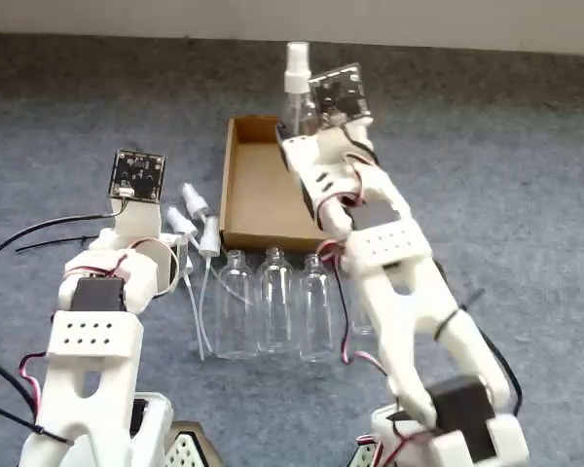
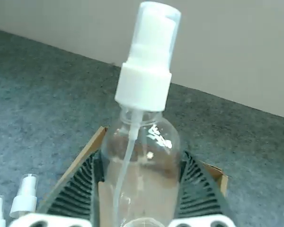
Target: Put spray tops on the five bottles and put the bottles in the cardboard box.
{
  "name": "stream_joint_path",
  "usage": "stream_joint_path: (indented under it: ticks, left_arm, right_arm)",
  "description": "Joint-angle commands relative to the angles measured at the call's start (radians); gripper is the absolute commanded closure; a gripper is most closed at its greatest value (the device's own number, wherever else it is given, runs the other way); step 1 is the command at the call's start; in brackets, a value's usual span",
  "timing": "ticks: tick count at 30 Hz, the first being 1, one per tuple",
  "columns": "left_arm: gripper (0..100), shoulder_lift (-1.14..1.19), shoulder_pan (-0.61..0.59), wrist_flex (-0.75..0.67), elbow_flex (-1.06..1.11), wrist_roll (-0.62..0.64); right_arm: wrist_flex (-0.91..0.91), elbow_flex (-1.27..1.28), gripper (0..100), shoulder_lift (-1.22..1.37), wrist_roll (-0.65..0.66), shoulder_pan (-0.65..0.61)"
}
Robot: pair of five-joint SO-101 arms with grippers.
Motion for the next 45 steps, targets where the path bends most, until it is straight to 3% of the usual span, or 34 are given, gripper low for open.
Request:
stream_joint_path:
  ticks: [1,7,12,16,21,36,45]
  left_arm:
    - [84,-0.015,-0.013,-0.072,0.013,0.009]
    - [84,-0.015,-0.018,-0.086,0.022,0.009]
    - [84,-0.015,-0.021,-0.086,0.022,0.009]
    - [84,-0.015,-0.019,-0.086,0.022,0.009]
    - [84,-0.015,-0.015,-0.086,0.022,0.009]
    - [84,-0.015,-0.013,-0.086,0.024,0.009]
    - [84,-0.015,-0.013,-0.086,0.024,0.009]
  right_arm:
    - [-0.216,-0.097,99.5,0.087,0.006,-0.035]
    - [-0.593,-0.102,99.6,0.292,0.006,-0.082]
    - [-0.737,-0.107,99.6,0.452,0.002,-0.105]
    - [-0.822,-0.107,99.6,0.522,-0.095,-0.097]
    - [-0.857,-0.108,99.6,0.556,-0.170,-0.081]
    - [-0.851,-0.390,99.5,0.808,-0.167,-0.053]
    - [-0.854,-0.421,99.5,0.886,-0.095,-0.056]
